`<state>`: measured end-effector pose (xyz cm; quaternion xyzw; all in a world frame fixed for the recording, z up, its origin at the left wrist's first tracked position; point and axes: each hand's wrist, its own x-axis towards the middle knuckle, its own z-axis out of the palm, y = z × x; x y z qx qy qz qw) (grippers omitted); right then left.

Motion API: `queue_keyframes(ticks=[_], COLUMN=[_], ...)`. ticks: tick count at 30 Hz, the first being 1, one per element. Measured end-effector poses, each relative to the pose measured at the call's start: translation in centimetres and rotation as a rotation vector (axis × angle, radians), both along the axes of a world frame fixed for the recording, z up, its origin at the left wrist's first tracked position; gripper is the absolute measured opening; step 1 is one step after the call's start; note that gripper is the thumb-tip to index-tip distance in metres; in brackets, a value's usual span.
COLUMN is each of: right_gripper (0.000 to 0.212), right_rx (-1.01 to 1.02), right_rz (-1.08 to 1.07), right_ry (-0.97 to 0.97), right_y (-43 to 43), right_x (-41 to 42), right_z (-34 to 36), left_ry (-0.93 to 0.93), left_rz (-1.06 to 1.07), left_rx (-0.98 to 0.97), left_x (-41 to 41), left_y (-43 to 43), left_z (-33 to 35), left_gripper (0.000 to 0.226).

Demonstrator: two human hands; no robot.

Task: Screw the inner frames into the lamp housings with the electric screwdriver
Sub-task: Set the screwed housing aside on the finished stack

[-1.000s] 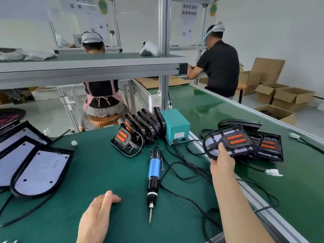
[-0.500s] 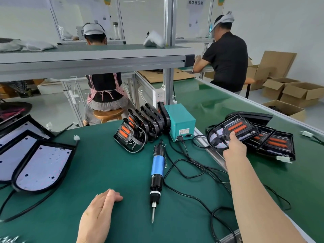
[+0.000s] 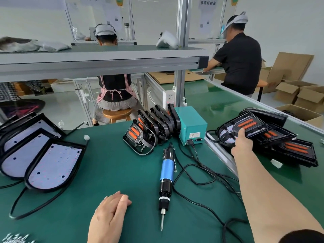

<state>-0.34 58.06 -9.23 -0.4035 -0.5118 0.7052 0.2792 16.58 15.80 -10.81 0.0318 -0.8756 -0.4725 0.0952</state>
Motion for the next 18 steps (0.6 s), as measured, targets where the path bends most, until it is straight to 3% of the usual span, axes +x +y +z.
queue_keyframes(ticks=[4, 10, 14, 18], right_gripper=[0.081, 0.099, 0.077, 0.038], right_rx=[0.103, 0.069, -0.057, 0.202], right_rz=[0.030, -0.065, -0.237, -0.250], right_ry=[-0.229, -0.280, -0.082, 0.127], right_y=[0.9, -0.4, -3.9, -9.2], right_x=[-0.5, 0.2, 1.0, 1.2], right_z=[-0.4, -0.7, 0.8, 3.4], left_ry=[0.045, 0.043, 0.049, 0.064], left_rz=[-0.021, -0.045, -0.056, -0.055], left_rx=[-0.011, -0.020, -0.028, -0.026], left_x=[-0.2, -0.2, -0.4, -0.5], left_y=[-0.2, -0.1, -0.3, -0.6], left_z=[-0.6, -0.8, -0.9, -1.2], left_gripper=[0.029, 0.028, 0.028, 0.029])
